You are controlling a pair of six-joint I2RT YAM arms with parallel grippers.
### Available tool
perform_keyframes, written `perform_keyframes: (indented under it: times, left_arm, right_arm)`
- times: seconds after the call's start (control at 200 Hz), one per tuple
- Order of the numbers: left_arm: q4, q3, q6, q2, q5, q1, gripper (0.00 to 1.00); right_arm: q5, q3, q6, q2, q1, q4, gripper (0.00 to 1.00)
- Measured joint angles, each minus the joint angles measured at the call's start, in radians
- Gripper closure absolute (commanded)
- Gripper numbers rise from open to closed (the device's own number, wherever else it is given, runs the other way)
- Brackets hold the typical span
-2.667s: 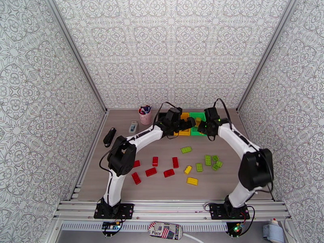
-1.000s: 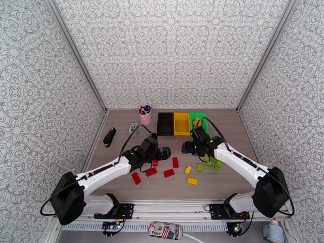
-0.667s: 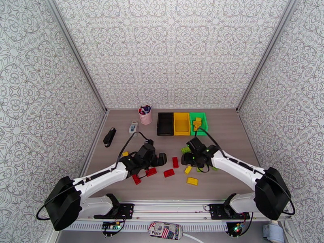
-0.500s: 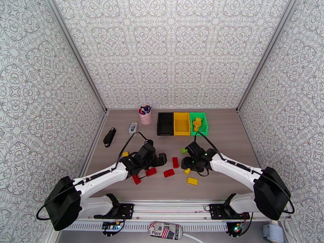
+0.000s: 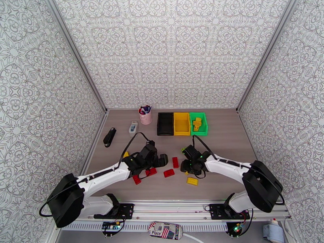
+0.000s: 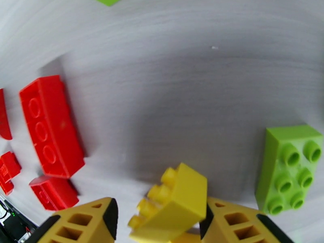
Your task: Sort the legos into containers by color
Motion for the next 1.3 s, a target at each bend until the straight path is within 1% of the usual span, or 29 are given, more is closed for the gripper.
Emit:
perform_keyframes:
  times: [0.12, 0.285, 0.415, 0.53, 0.59, 0.78, 0.95, 1.121, 1.301]
  left_arm:
    - [0.002, 0.000, -0.001, 0.000, 0.000, -0.001, 0.01]
    - [0.003, 0.000, -0.005, 0.002, 0.000, -0.002, 0.01]
    - [0.008, 0.000, -0.010, 0.008, 0.000, -0.002, 0.01]
    - [0.028, 0.000, -0.016, 0.015, 0.001, -0.002, 0.01]
    - [0.047, 0.000, -0.018, 0.021, 0.008, -0.002, 0.01]
    - [0.117, 0.014, -0.018, 0.060, 0.045, -0.002, 0.01]
    - [0.126, 0.114, -0.002, 0.148, 0.105, 0.004, 0.01]
    - [0.158, 0.232, 0.009, 0.224, 0.169, 0.026, 0.01]
    - [0.180, 0.415, 0.033, 0.360, 0.252, 0.049, 0.01]
  right_arm:
    - [0.000, 0.004, 0.000, 0.019, 0.000, 0.007, 0.45]
    - [0.005, 0.018, -0.001, 0.034, 0.001, -0.008, 0.52]
    - [0.011, 0.023, -0.004, 0.039, 0.001, -0.013, 0.63]
    - [0.013, 0.027, -0.008, 0.039, 0.002, -0.008, 0.75]
    - [0.018, 0.032, -0.016, 0.038, 0.003, -0.009, 0.79]
    - [0.043, 0.066, -0.028, 0.028, 0.001, -0.034, 0.79]
    - [0.058, 0.106, -0.055, -0.016, -0.033, -0.058, 0.80]
    - [0.061, 0.139, -0.103, -0.051, -0.132, -0.079, 0.80]
    - [0.052, 0.215, -0.172, -0.061, -0.281, -0.103, 0.79]
